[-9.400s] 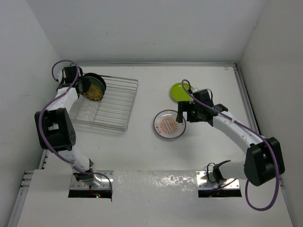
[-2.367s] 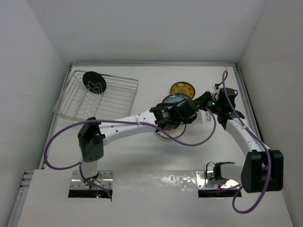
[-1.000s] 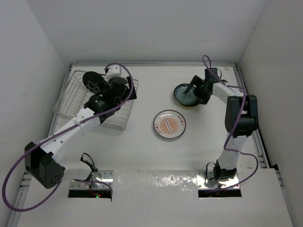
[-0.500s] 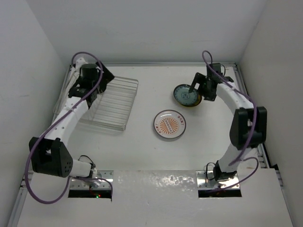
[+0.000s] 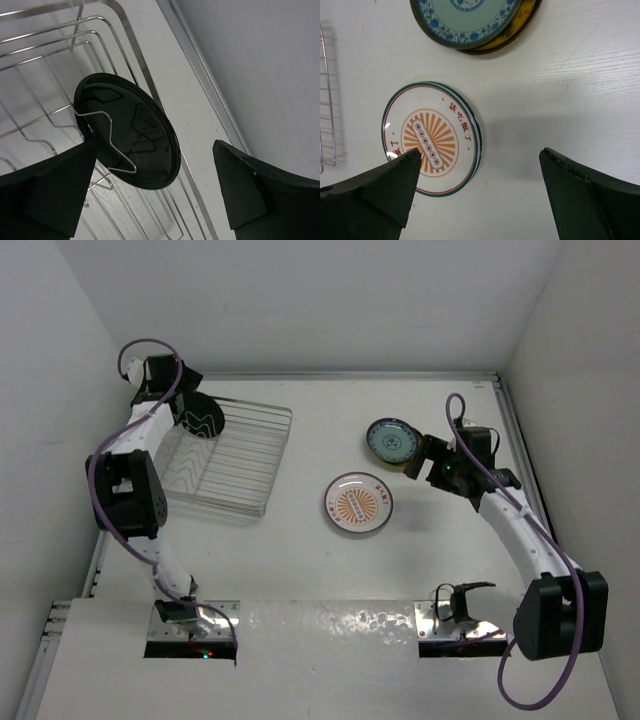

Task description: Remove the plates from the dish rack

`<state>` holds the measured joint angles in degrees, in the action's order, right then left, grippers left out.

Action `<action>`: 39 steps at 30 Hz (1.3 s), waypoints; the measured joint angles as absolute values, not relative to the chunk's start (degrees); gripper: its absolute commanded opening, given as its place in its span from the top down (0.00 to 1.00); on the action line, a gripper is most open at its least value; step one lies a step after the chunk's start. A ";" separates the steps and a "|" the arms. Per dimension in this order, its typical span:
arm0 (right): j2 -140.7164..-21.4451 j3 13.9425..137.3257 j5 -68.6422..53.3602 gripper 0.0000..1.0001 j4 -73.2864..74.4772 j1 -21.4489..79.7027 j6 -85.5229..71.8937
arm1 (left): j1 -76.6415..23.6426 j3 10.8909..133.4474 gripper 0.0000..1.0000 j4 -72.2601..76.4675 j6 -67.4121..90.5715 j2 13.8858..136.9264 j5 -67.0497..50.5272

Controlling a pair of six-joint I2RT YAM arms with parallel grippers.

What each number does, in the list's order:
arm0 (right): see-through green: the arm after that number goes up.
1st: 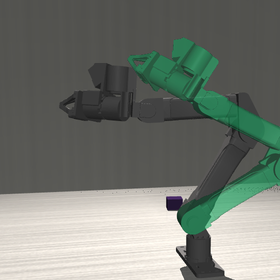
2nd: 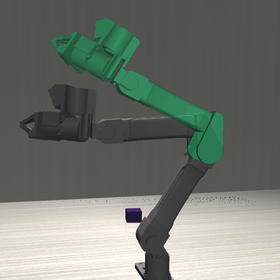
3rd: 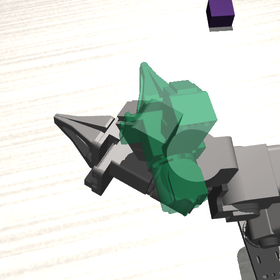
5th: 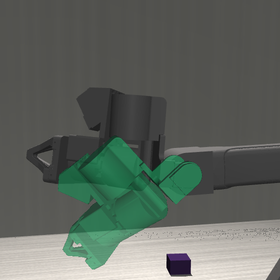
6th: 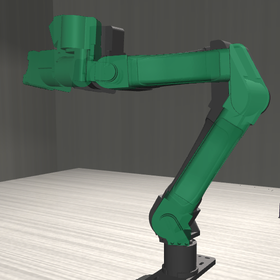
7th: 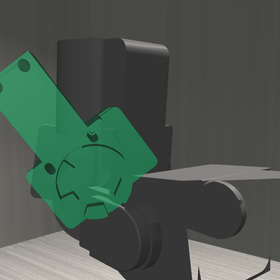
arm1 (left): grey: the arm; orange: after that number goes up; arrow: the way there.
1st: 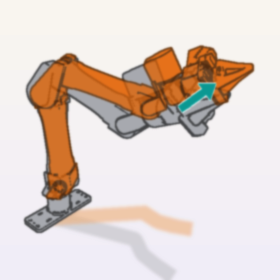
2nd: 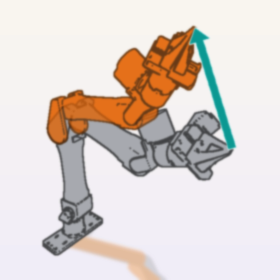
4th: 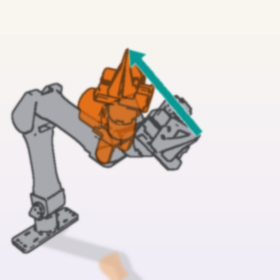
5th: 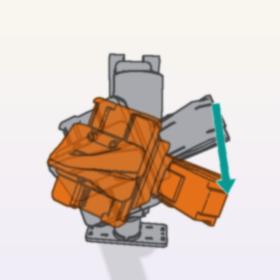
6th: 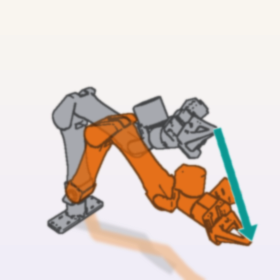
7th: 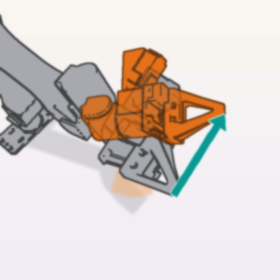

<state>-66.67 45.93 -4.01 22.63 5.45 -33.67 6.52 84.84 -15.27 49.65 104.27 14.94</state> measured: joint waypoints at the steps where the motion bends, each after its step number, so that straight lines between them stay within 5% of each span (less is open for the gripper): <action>1: -66.61 45.19 -4.97 0.01 22.50 5.50 -33.61 | 6.61 86.02 0.07 -15.29 49.89 106.15 14.70; 11: -68.47 40.45 -9.78 0.01 18.33 6.66 -33.41 | 6.81 95.39 0.34 -14.35 51.48 116.16 11.31; 14: -69.14 40.45 -10.39 0.01 17.87 6.90 -33.36 | 6.81 95.88 0.48 -14.63 51.83 117.32 11.16; 20: -69.08 40.47 -10.68 0.01 17.80 6.92 -33.12 | 6.81 97.01 0.93 -16.25 52.90 118.52 11.07; 23: -68.95 40.47 -10.66 0.01 17.82 6.92 -33.01 | 6.81 97.69 1.00 -16.43 53.60 118.50 11.14; 39: -67.99 40.49 -10.74 0.01 17.93 6.92 -32.51 | 6.72 91.83 1.00 -23.33 71.48 111.15 21.93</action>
